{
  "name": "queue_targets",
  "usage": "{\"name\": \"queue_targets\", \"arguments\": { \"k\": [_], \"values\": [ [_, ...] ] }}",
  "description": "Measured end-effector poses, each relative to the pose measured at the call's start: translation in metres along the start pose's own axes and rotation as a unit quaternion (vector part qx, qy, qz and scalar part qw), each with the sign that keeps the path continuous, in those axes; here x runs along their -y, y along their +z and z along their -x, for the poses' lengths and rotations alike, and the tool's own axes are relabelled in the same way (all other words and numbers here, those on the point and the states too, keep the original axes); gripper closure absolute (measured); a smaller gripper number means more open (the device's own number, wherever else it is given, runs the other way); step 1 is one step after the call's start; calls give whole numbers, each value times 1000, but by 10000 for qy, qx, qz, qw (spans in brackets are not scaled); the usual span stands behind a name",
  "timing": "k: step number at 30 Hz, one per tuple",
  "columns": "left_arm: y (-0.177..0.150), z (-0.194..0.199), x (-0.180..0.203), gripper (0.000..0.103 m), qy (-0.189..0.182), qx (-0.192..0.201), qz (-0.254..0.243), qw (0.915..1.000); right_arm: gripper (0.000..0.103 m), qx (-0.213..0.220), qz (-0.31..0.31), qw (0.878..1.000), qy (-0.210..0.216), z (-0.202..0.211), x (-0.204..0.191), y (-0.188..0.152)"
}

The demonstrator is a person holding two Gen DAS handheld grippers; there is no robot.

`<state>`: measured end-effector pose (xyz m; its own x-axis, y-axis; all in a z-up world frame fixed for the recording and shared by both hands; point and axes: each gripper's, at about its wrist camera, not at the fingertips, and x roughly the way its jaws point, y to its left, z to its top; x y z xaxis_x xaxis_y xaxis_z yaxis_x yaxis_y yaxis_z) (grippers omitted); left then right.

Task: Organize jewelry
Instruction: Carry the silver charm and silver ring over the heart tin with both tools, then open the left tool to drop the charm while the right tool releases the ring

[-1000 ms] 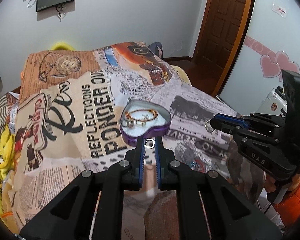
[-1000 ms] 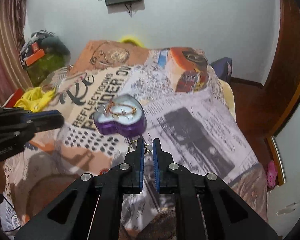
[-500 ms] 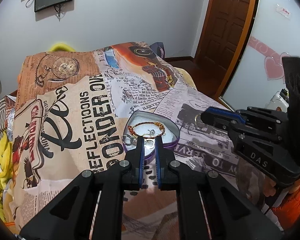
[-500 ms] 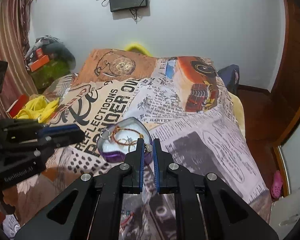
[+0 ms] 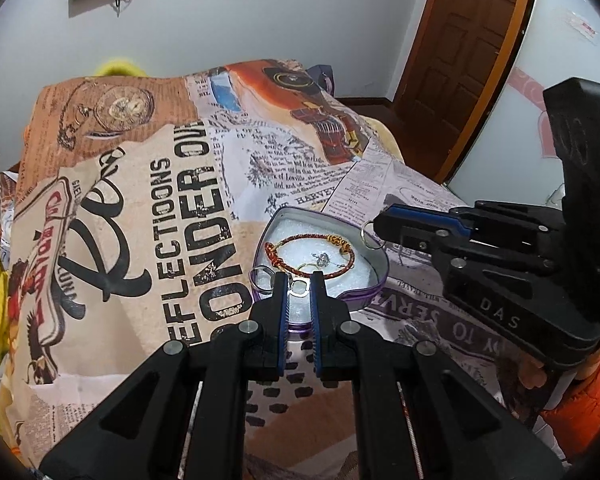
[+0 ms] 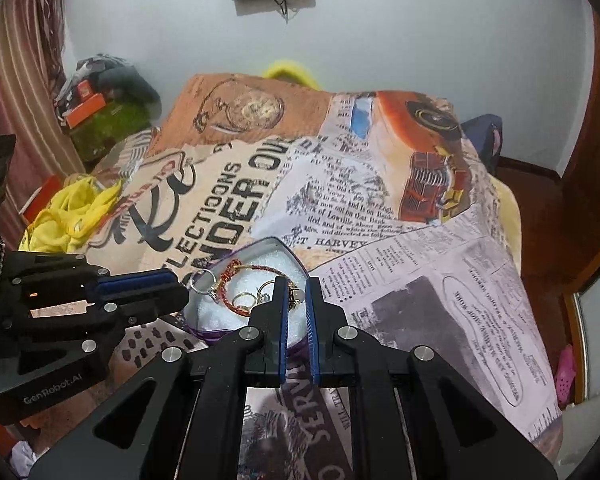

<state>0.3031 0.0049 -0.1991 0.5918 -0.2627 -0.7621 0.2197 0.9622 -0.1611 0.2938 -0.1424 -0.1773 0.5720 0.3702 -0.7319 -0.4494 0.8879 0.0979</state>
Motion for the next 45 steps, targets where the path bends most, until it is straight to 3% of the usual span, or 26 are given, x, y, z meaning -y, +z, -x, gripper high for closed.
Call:
{"name": "queue_targets", "arguments": {
  "k": [11,27,29,32,34,39,45],
  "values": [
    [-1,-12,-5,94,-5,-99,80,9999,95,-307,92,9995,85,-18,-4,-2],
    [-1,0,-3,94,96,1,62,9999,94,-521,97,9986,54,-18,-7,-2],
    [-2,3,-3,94,156,9,63,9999,93,-501,91,9987,66,-14,-9,-2],
    [-3,9,-2,94,257,24,60,9996,80,-440,76,9990,42,-6,-11,-1],
    [-4,14,-2,91,294,54,63,9995,71,-340,70,9994,-6,1,-12,-1],
    [-7,34,3,72,363,226,64,9991,70,-144,96,9998,-122,23,-16,-1],
    [-11,58,10,71,378,371,21,9986,70,10,151,9996,-218,46,-22,-5]
  ]
}}
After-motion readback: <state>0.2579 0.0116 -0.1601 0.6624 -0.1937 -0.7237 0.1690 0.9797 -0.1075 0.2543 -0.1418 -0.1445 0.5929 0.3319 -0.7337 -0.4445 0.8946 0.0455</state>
